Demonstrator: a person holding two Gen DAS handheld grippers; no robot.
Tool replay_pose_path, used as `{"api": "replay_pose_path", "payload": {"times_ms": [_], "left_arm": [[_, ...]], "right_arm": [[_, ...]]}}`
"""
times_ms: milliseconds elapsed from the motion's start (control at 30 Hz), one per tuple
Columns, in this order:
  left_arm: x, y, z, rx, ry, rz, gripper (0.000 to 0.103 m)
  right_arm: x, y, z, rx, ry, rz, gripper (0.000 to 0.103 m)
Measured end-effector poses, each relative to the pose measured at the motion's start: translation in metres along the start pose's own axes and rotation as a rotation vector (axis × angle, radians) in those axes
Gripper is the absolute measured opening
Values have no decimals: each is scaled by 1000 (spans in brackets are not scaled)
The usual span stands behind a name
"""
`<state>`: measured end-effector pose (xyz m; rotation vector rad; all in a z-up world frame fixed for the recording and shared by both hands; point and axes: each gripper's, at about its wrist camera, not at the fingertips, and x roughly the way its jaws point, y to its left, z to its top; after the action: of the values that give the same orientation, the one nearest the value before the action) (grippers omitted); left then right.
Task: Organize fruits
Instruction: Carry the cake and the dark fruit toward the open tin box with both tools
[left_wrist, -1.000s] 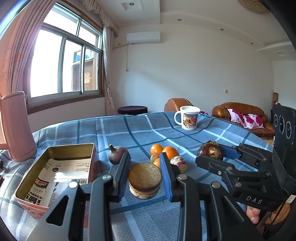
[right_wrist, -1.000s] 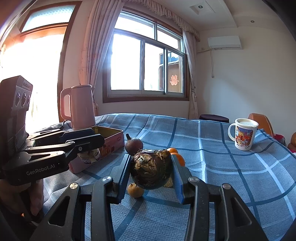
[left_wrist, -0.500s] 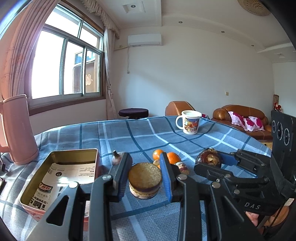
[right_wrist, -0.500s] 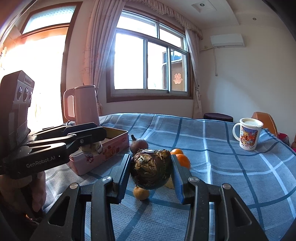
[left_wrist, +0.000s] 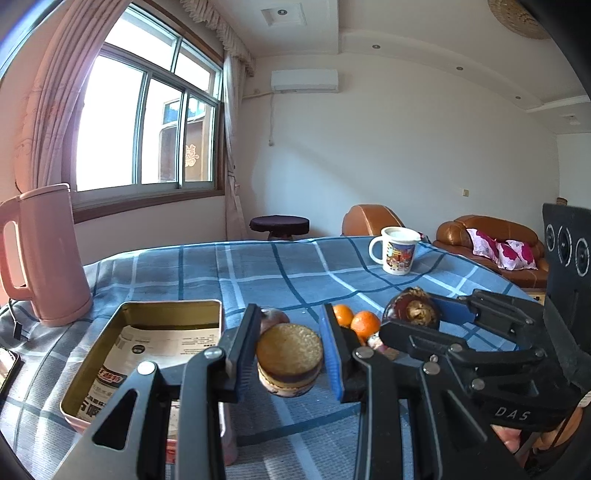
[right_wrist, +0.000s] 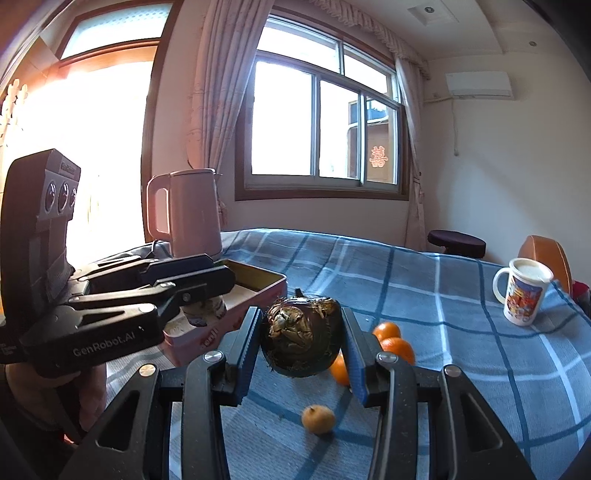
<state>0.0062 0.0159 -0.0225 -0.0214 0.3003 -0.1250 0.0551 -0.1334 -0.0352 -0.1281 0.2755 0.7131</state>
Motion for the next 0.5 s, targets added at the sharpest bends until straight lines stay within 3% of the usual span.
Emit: {"api": "replay_pose_path", "payload": {"times_ms": [500], "left_arm": [[7, 38, 7, -45, 35, 70, 34]], "right_arm": [[29, 19, 40, -68, 28, 58, 44]]}}
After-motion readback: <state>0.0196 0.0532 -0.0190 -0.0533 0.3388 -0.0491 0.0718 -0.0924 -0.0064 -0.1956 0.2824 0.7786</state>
